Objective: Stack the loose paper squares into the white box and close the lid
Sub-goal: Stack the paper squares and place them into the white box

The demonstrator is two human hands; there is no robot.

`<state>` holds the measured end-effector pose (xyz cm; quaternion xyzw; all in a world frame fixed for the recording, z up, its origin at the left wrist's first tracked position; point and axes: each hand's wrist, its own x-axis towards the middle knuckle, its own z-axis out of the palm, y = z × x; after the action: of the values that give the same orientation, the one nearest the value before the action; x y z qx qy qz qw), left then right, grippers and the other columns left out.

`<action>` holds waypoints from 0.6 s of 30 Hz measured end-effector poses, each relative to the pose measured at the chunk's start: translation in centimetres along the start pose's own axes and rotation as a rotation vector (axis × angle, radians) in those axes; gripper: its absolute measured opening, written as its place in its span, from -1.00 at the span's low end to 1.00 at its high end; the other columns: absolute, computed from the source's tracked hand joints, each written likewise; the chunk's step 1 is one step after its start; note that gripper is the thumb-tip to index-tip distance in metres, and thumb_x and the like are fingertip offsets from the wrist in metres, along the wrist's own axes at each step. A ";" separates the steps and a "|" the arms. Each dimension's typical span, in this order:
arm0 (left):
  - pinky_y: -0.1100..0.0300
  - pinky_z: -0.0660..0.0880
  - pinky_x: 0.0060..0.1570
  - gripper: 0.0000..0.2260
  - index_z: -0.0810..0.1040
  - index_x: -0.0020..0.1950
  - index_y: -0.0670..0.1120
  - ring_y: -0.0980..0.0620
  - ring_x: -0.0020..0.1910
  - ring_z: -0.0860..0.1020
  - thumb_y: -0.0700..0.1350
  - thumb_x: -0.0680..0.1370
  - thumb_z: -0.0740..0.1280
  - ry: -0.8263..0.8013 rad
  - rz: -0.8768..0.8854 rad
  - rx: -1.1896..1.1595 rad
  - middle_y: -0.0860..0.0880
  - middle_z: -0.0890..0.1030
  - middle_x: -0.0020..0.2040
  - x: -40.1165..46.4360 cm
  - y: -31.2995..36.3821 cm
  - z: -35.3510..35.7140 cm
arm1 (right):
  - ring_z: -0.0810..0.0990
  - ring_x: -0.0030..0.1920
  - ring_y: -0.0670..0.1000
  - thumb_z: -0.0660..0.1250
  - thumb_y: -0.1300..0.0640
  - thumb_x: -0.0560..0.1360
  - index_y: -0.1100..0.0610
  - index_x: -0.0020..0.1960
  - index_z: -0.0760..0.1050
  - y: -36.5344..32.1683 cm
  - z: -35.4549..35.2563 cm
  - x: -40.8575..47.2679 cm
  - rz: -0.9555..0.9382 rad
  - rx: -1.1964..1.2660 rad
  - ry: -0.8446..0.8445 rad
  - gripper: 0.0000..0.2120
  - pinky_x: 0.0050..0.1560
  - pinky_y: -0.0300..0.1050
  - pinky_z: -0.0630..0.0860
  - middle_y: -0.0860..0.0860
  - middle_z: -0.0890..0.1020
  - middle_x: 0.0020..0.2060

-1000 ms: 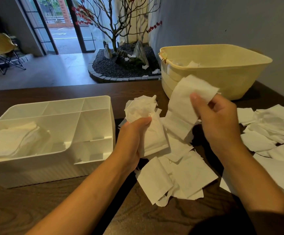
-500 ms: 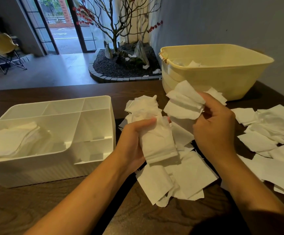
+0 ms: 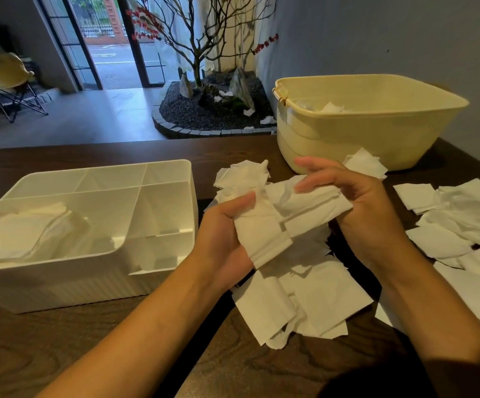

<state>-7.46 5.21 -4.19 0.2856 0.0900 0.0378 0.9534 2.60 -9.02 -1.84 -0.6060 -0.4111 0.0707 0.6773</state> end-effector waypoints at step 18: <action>0.05 0.55 0.23 -0.70 0.59 0.27 -0.11 -0.09 0.18 0.63 -0.16 0.54 0.35 0.020 0.033 0.496 -0.15 0.66 0.23 -0.4 -1.1 1.2 | 0.69 -0.03 0.02 0.24 0.31 0.57 -0.01 -0.32 0.70 -0.7 0.1 0.3 0.348 0.373 0.235 -0.57 -0.14 -0.15 0.62 -0.05 0.73 -0.07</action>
<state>-7.65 3.60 -3.72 0.5118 0.1013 0.0327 0.8525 2.46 -8.93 -1.13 -0.5363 -0.1993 0.1896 0.7979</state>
